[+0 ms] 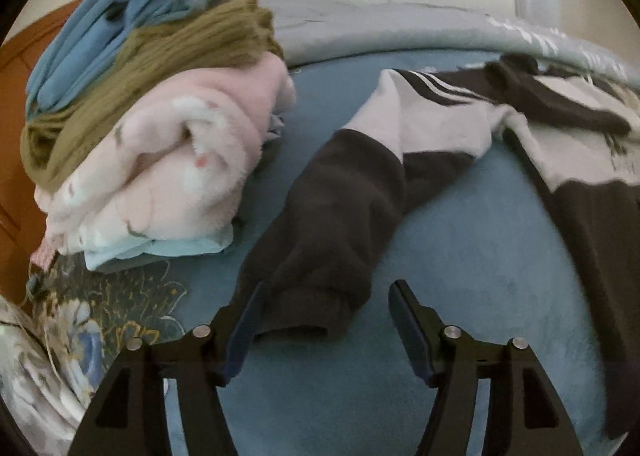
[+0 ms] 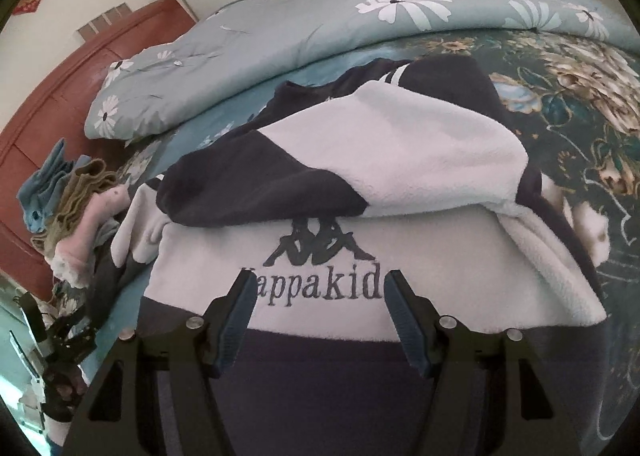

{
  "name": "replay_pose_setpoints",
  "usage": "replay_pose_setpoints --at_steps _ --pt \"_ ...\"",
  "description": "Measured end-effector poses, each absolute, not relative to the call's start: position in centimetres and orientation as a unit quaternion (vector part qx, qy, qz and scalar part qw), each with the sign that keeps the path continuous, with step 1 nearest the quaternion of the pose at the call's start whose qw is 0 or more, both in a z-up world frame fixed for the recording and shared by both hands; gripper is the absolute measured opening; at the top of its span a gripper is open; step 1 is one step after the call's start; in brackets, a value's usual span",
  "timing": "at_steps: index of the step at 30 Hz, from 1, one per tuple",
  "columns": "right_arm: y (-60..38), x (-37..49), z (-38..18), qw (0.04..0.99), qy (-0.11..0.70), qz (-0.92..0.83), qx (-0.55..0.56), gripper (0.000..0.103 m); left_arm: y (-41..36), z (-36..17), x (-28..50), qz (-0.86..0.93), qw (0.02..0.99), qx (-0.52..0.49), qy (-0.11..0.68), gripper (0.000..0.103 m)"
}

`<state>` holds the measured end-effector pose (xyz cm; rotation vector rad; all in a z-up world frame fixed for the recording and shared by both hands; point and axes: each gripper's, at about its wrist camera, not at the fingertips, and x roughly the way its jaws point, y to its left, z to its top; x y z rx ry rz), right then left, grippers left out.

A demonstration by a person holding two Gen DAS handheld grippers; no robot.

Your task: Fold clothes

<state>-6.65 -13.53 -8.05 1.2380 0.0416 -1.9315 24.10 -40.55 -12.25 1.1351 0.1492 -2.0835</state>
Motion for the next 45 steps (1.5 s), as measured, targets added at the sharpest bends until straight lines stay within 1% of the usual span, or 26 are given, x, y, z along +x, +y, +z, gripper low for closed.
replay_pose_setpoints --at_steps 2,4,5,6,7,8,9,11,13,18,21,22,25,30,33,35,37,41,43,44,45 --pt "-13.4 -6.6 -8.2 0.41 0.014 -0.766 0.495 0.067 -40.5 -12.6 23.9 -0.808 0.379 0.448 0.049 0.068" --pt "-13.2 -6.8 -8.5 0.407 0.005 -0.763 0.502 0.067 -40.9 -12.3 23.8 -0.808 0.378 0.448 0.061 0.065" --pt "-13.0 -6.9 -8.7 0.408 -0.002 -0.759 0.507 0.067 -41.2 -12.2 23.8 -0.808 0.378 0.447 0.067 0.055" --pt "-12.8 -7.0 -8.8 0.409 -0.008 -0.757 0.509 0.067 -41.6 -11.9 23.8 -0.806 0.38 0.446 0.077 0.042" --pt "-12.7 -7.1 -8.9 0.409 -0.012 -0.756 0.51 0.067 -41.9 -11.7 23.8 -0.805 0.381 0.445 0.087 0.04" --pt "-12.5 -7.1 -9.0 0.409 -0.016 -0.756 0.511 0.067 -42.4 -11.3 24.0 -0.809 0.373 0.442 0.106 0.03" --pt "-12.4 -7.1 -9.1 0.409 -0.019 -0.755 0.512 0.067 -42.9 -10.6 24.3 -0.814 0.358 0.436 0.138 0.027" --pt "-12.1 -7.1 -9.3 0.412 -0.025 -0.752 0.514 0.067 -44.0 -9.4 24.7 -0.822 0.334 0.421 0.188 0.024" --pt "-12.0 -7.1 -9.4 0.415 -0.027 -0.751 0.514 0.067 -45.3 -7.6 25.3 -0.833 0.298 0.388 0.26 0.022" --pt "-12.1 -7.1 -9.3 0.427 -0.023 -0.75 0.505 0.067 -48.3 -2.5 25.5 -0.846 0.18 0.266 0.426 0.021" --pt "-12.0 -7.3 -9.4 0.43 -0.03 -0.748 0.505 0.067 -49.7 -0.9 24.0 -0.835 0.105 0.211 0.497 0.021" --pt "-12.1 -7.4 -9.3 0.432 -0.033 -0.747 0.504 0.067 -49.8 -0.5 23.1 -0.833 0.088 0.202 0.508 0.021" --pt "-12.4 -7.4 -8.7 0.447 -0.043 -0.743 0.496 0.067 -49.0 0.5 18.9 -0.833 0.049 0.2 0.513 0.021" --pt "-13.8 -6.7 -6.5 0.495 -0.049 -0.733 0.465 0.067 -46.8 0.7 9.5 -0.821 -0.03 0.225 0.523 0.021" --pt "-13.7 -6.8 -5.5 0.496 -0.049 -0.742 0.449 0.067 -44.7 0.8 3.6 -0.815 -0.077 0.236 0.523 0.021" --pt "-13.0 -7.2 -5.2 0.486 -0.05 -0.75 0.445 0.067 -43.1 0.6 1.3 -0.813 -0.1 0.238 0.522 0.021" --pt "-12.2 -7.8 -5.4 0.476 -0.056 -0.755 0.448 0.067 -41.8 -0.3 -1.1 -0.813 -0.094 0.256 0.514 0.021" --pt "-10.8 -8.8 -6.3 0.455 -0.058 -0.761 0.458 0.067 -39.2 -4.5 -4.8 -0.798 -0.073 0.324 0.503 0.021" --pt "-10.2 -9.2 -6.9 0.448 -0.062 -0.761 0.465 0.067 -38.2 -6.4 -5.1 -0.791 -0.057 0.345 0.502 0.023" --pt "-10.0 -9.4 -7.2 0.447 -0.065 -0.759 0.468 0.067 -37.7 -7.4 -5.2 -0.786 -0.05 0.356 0.503 0.025" --pt "-9.9 -9.5 -7.4 0.446 -0.069 -0.758 0.471 0.067 -37.4 -8.3 -5.2 -0.778 -0.053 0.36 0.512 0.033"
